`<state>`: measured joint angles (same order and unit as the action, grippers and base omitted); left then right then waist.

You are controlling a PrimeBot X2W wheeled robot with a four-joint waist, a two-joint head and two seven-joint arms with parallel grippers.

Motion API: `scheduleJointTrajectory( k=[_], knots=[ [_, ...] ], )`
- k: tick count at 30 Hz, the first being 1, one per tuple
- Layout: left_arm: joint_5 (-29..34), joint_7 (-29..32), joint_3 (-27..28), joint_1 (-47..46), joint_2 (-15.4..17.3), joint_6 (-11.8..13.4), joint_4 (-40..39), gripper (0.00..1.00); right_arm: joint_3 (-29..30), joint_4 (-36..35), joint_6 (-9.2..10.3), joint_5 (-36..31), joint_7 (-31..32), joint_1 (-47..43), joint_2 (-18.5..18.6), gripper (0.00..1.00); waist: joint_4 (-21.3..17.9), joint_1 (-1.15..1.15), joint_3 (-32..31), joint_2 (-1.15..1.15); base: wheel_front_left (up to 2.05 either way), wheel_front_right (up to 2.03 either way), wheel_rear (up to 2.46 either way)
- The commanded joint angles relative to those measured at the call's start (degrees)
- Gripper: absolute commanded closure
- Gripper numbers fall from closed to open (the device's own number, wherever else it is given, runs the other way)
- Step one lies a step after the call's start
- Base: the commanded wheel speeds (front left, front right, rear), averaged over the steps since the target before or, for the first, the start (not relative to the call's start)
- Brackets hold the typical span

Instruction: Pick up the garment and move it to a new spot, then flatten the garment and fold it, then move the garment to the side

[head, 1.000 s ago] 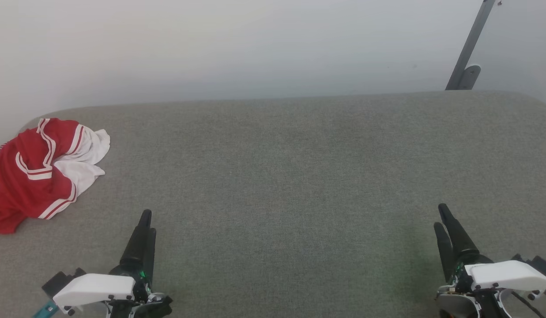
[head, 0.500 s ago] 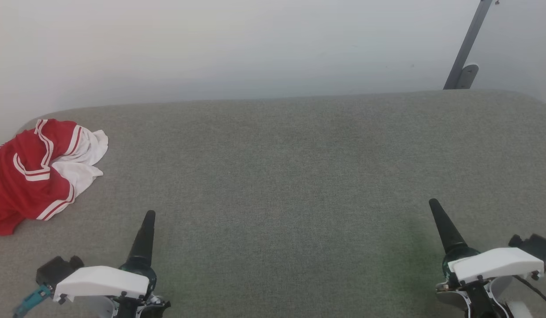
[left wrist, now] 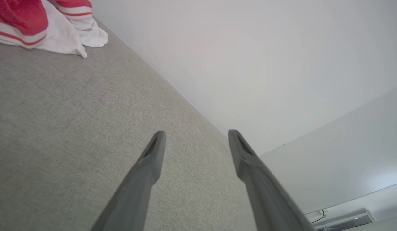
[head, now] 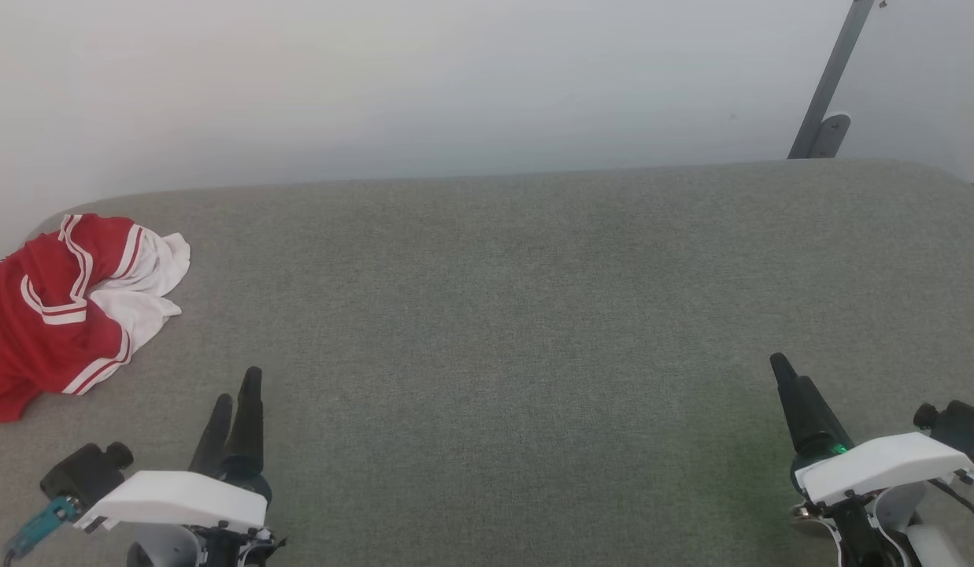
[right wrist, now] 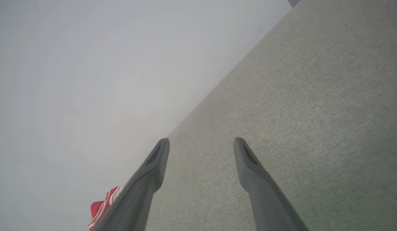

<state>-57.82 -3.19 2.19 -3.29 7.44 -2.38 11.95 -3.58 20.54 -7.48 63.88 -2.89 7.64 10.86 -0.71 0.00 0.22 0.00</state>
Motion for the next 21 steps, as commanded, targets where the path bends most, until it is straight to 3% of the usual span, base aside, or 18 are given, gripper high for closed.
scheduleJointTrajectory(
  k=[1,21],
  knots=[
    [2.47,-0.74,0.47,0.15,0.62,-0.54,-1.29,0.0,-0.47,-0.48,-0.01,-1.91,-0.78,1.7,0.75,0.0,-0.01,0.0,-0.01,0.0,0.0,0.0,0.0],
    [15.85,-4.12,3.59,2.02,-0.66,-3.41,-2.89,0.0,-1.04,0.33,-0.01,-12.9,-4.4,1.92,3.22,0.0,-0.13,0.0,0.08,0.0,0.0,0.0,0.0]
  ],
)
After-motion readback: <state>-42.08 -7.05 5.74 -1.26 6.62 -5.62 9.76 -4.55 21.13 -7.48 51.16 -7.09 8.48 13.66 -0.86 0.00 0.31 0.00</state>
